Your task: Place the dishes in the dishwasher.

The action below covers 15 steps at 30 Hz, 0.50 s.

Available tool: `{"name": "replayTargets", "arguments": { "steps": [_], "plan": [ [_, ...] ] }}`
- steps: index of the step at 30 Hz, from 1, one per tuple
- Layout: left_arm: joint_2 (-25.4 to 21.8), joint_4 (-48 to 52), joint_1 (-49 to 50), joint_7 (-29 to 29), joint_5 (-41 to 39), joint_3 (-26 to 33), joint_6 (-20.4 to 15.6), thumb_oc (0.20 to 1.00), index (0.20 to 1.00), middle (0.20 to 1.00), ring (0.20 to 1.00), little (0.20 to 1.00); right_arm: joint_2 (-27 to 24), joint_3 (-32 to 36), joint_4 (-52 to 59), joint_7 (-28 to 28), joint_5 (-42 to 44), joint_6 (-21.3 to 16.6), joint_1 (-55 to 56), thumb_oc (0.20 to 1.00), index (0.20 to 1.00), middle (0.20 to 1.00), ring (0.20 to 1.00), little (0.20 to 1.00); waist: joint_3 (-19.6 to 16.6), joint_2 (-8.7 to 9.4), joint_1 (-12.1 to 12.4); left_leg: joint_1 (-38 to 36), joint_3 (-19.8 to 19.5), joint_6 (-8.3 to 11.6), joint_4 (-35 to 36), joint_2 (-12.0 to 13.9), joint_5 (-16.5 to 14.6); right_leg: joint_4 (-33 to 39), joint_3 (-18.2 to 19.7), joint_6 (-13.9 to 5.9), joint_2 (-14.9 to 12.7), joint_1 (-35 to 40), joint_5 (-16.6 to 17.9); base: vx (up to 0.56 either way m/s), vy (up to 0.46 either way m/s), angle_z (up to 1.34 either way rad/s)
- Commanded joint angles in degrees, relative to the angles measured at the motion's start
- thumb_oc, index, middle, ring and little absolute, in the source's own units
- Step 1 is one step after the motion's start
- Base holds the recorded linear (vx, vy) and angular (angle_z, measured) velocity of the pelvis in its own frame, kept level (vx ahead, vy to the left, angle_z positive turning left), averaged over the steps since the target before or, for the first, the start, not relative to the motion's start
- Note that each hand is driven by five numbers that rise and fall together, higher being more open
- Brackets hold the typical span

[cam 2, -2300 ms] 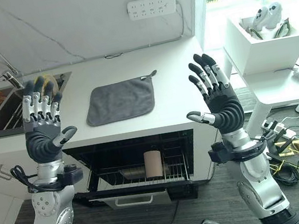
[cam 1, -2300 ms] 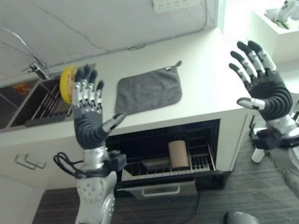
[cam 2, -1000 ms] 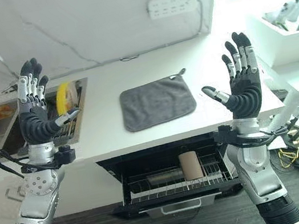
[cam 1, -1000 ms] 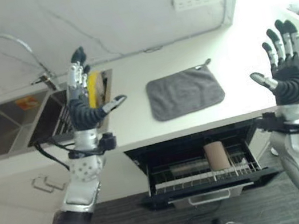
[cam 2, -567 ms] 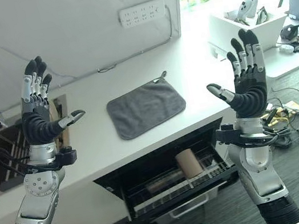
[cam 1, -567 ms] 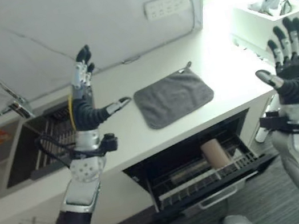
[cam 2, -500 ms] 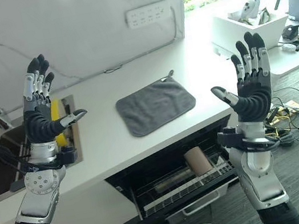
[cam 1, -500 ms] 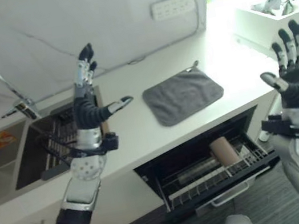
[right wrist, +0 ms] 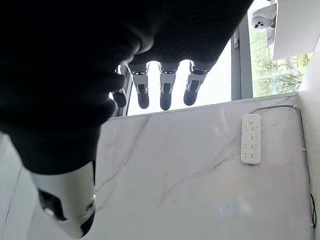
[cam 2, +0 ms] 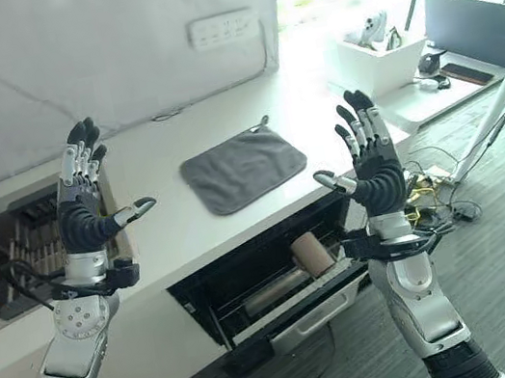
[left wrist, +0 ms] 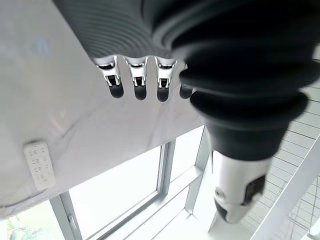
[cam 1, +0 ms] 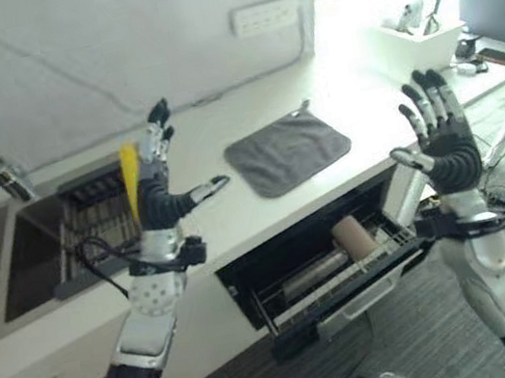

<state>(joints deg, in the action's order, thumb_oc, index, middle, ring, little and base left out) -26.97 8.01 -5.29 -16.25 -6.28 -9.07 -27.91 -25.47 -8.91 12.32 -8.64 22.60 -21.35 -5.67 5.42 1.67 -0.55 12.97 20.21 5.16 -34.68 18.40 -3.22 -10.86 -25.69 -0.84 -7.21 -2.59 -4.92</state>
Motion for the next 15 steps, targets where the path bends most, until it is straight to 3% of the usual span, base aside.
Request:
{"name": "replayTargets", "arguments": {
  "steps": [1,3,4,5,8,11,13,14,15],
  "plan": [
    [-1.81,1.7,-2.62,0.23,-2.8,1.39,-1.39,1.0,1.0,1.0,1.0,1.0,-3.15,1.02,6.05,6.64,-0.53,2.24,-1.33,1.0,1.0,1.0,1.0,1.0,0.3,-2.1,-0.52,-15.18,5.48,2.12,25.4,0.69,3.67,2.62,-0.55,-7.38,-7.55,5.84,-0.35,0.16,0.601,-0.78],
    [-1.72,0.61,-2.52,0.23,-3.73,0.81,-1.62,1.0,1.0,1.0,1.0,1.0,-3.92,1.8,6.48,6.18,0.94,2.68,-0.29,1.0,1.0,1.0,1.0,1.0,-0.19,-2.05,-1.06,-17.05,6.13,2.52,27.28,0.35,1.79,0.85,-1.28,-8.99,-9.87,5.98,-0.71,0.13,0.483,-0.46],
    [-1.3,-0.23,-2.87,0.66,-3.95,0.21,-2.75,1.0,1.0,1.0,1.0,1.0,-4.17,3.06,6.75,5.81,2.27,2.17,0.56,1.0,1.0,1.0,1.0,1.0,-0.05,-2.13,-1.12,-17.62,6.13,1.91,28.4,-0.83,1.83,-1.08,-1.97,-9.75,-11.86,5.28,-0.22,0.0,0.45,-0.13],
    [-1.42,-0.66,-3.31,1.48,-4.48,0.17,-3.22,1.0,1.0,1.0,1.0,1.0,-3.39,3.89,6.59,5.46,1.59,1.1,1.33,1.0,1.0,1.0,1.0,1.0,0.32,-2.23,-0.77,-17.04,4.78,0.41,29.1,-3.59,1.48,-3.37,-1.98,-9.53,-13.47,3.7,0.69,-0.01,0.387,0.11],
    [-1.65,-2.15,-3.79,2.15,-2.74,0.07,-3.8,1.0,1.0,1.0,1.0,1.0,-2.02,4.93,6.36,5.36,1.06,1.29,2.26,1.0,1.0,1.0,1.0,1.0,0.44,-2.47,-0.01,-17.4,2.07,-1.38,31.2,-7.5,0.71,-6.52,-1.2,-9.85,-14.29,3.45,-0.38,0.04,0.203,0.56],
    [-2.23,-3.08,-4.26,1.51,-3.11,0.57,-4.68,1.0,1.0,1.0,1.0,1.0,-1.18,3.46,6.27,4.42,-0.04,1.05,1.73,1.0,1.0,1.0,1.0,1.0,0.44,-2.49,0.11,-16.86,-0.08,-1.99,32.6,-8.54,1.16,-5.73,1.56,-8.71,-7.59,3.2,-3.38,0.07,0.036,0.61],
    [-2.51,-3.09,-4.59,0.07,-2.13,0.81,-3.73,1.0,1.0,1.0,1.0,1.0,-1.09,2.28,5.66,4.16,0.16,1.17,0.76,1.0,1.0,1.0,1.0,1.0,0.73,-1.93,0.6,-16.26,-0.51,-1.42,31.39,-8.64,0.48,-3.41,1.19,-8.22,-6.3,4.71,-3.63,0.04,-0.122,0.57],
    [-2.26,-3.13,-4.69,-0.65,-1.67,0.67,-3.01,1.0,1.0,1.0,1.0,1.0,-1.19,1.56,4.33,3.67,0.56,1.66,-0.33,1.0,1.0,1.0,1.0,1.0,0.38,-1.6,0.65,-15.21,-1.51,-1.11,31.12,-8.21,1.36,-1.43,2.91,-7.32,-4.05,5.22,-3.58,0.01,-0.23,0.29],
    [-1.66,-2.48,-4.16,-1.18,-1.91,0.68,-2.96,1.0,1.0,1.0,1.0,1.0,-1.33,1.29,3.45,3.8,0.79,1.45,-0.87,1.0,1.0,1.0,1.0,1.0,0.2,-1.26,1.09,-14.39,-0.85,-0.32,30.4,-7.15,1.99,0.17,2.34,-7.02,-3.97,6.11,-3.05,-0.01,-0.221,0.17]
  ]
}}
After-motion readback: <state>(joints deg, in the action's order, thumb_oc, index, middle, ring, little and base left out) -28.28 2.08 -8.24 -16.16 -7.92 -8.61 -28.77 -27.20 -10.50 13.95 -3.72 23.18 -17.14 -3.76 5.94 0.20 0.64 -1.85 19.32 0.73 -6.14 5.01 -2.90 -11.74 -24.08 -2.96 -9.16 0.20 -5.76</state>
